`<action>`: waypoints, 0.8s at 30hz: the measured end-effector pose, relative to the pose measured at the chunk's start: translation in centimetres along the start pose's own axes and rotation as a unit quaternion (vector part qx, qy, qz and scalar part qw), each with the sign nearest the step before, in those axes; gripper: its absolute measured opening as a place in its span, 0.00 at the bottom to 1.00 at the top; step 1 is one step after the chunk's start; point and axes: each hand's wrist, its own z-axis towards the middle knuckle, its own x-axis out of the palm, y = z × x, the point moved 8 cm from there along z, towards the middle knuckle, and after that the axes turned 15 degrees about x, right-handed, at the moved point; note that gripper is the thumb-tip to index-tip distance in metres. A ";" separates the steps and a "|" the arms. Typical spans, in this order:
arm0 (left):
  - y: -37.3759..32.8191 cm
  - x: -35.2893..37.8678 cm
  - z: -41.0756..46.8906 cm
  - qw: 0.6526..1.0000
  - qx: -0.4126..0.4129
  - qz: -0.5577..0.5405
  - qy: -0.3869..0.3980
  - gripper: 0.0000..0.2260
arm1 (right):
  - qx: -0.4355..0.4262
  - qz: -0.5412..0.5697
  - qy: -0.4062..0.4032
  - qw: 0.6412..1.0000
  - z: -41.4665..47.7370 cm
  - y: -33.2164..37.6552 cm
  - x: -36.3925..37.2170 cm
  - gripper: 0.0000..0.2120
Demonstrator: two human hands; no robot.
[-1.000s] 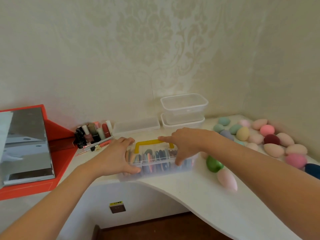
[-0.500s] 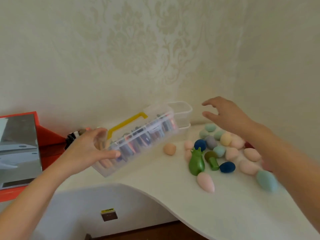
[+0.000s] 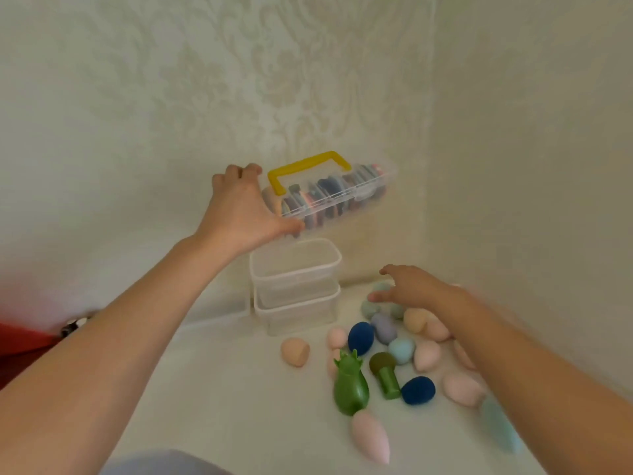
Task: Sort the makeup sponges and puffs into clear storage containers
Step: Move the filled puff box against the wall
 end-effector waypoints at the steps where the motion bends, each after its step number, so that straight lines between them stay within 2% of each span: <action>1: -0.6 0.9 0.8 1.000 0.005 -0.001 0.005 0.49 | 0.002 -0.009 0.014 1.000 0.6 0.1 1.1 0.43; 3: -1.6 2.7 2.0 1.000 0.010 -0.014 0.023 0.49 | 0.018 -0.029 0.045 0.998 1.7 0.0 3.1 0.49; 6: -3.0 5.4 2.8 0.997 0.011 -0.056 0.044 0.49 | 0.026 -0.062 0.068 0.995 3.1 -0.2 4.6 0.51; 8: -4.0 7.4 3.1 0.995 0.015 -0.075 0.059 0.49 | 0.020 -0.065 0.064 0.996 3.7 0.4 4.9 0.47; 11: -5.7 9.8 3.5 0.992 0.025 -0.092 0.083 0.49 | 0.022 -0.055 0.028 0.998 4.2 0.8 4.8 0.34; 15: -8.1 11.2 3.8 0.990 0.050 -0.079 0.107 0.44 | 0.064 -0.077 -0.034 0.994 4.1 -2.2 3.7 0.27; 17: -9.2 11.6 4.1 0.989 0.067 -0.056 0.120 0.42 | 0.064 -0.076 -0.038 0.994 4.2 -3.9 3.5 0.25; 21: -11.0 12.6 4.5 0.984 0.098 -0.030 0.143 0.41 | 0.065 -0.047 0.011 0.997 4.0 -4.3 4.3 0.37; 24: -11.0 12.9 4.7 0.985 0.088 -0.022 0.144 0.41 | 0.080 -0.034 0.028 0.996 3.7 -3.1 4.4 0.45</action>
